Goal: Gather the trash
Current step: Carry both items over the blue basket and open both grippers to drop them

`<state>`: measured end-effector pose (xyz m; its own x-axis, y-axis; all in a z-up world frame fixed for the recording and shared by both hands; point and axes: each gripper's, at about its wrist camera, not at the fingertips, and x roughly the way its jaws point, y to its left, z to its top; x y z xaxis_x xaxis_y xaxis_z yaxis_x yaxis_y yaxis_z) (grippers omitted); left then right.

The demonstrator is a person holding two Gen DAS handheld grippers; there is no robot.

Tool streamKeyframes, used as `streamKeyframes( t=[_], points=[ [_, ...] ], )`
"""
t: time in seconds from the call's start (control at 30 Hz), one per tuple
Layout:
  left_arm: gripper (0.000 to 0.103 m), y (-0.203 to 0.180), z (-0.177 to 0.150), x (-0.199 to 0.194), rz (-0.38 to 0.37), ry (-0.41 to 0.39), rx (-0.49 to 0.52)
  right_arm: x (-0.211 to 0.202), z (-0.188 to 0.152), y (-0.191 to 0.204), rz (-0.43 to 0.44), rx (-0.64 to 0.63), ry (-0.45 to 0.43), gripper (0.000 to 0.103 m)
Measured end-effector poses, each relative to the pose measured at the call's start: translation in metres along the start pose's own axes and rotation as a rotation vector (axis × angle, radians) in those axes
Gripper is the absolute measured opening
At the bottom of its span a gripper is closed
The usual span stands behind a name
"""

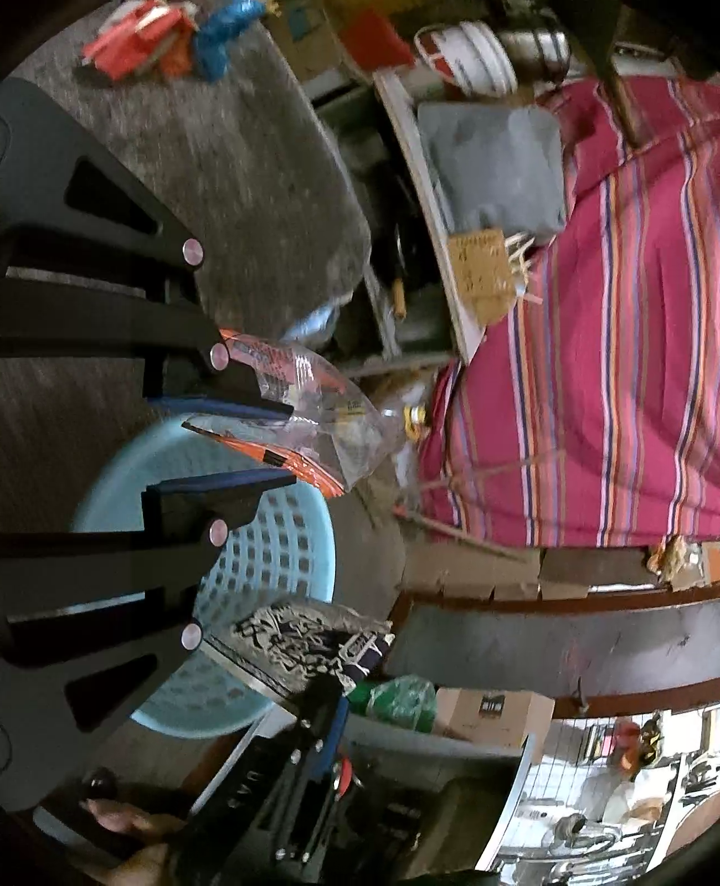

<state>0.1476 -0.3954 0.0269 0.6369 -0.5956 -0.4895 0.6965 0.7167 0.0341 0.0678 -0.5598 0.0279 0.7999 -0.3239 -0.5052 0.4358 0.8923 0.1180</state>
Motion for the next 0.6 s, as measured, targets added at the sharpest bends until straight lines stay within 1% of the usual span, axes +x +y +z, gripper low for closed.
streamKeyframes(
  t=[0.13,0.17,0.23,0.27,0.3,0.33,0.4,0.43,0.47,0.53,0.6],
  points=[
    [0.018,-0.011,0.002,0.023,-0.044,0.031,-0.006,0.006,-0.003,-0.014,-0.021,0.018,0.010,0.014],
    [0.020,-0.015,0.002,0.028,-0.048,0.035,0.001,0.008,-0.004,-0.017,-0.025,0.025,0.015,0.014],
    [0.021,-0.020,0.003,0.035,-0.038,0.035,0.020,0.010,-0.006,-0.021,-0.034,0.034,0.020,0.014],
    [0.025,-0.019,0.003,0.034,-0.032,0.033,0.027,0.012,-0.007,-0.023,-0.036,0.041,0.023,0.014],
    [0.031,-0.019,0.002,0.035,-0.027,0.038,0.034,0.013,-0.007,-0.023,-0.037,0.045,0.026,0.014],
    [0.035,-0.018,0.001,0.036,-0.026,0.041,0.032,0.015,-0.008,-0.024,-0.039,0.048,0.033,0.014],
    [0.049,-0.016,0.000,0.035,-0.017,0.043,0.031,0.019,-0.010,-0.023,-0.045,0.041,0.046,0.014],
    [0.053,-0.014,0.001,0.033,-0.010,0.042,0.033,0.019,-0.011,-0.022,-0.047,0.038,0.048,0.014],
    [0.059,-0.013,0.000,0.032,-0.002,0.041,0.034,0.020,-0.011,-0.021,-0.048,0.034,0.051,0.014],
    [0.066,-0.007,0.002,0.028,0.028,0.037,0.027,0.020,-0.012,-0.019,-0.047,0.032,0.056,0.014],
    [0.076,0.001,0.003,0.021,0.045,0.031,0.011,0.023,-0.011,-0.016,-0.043,0.034,0.061,0.014]
  ],
)
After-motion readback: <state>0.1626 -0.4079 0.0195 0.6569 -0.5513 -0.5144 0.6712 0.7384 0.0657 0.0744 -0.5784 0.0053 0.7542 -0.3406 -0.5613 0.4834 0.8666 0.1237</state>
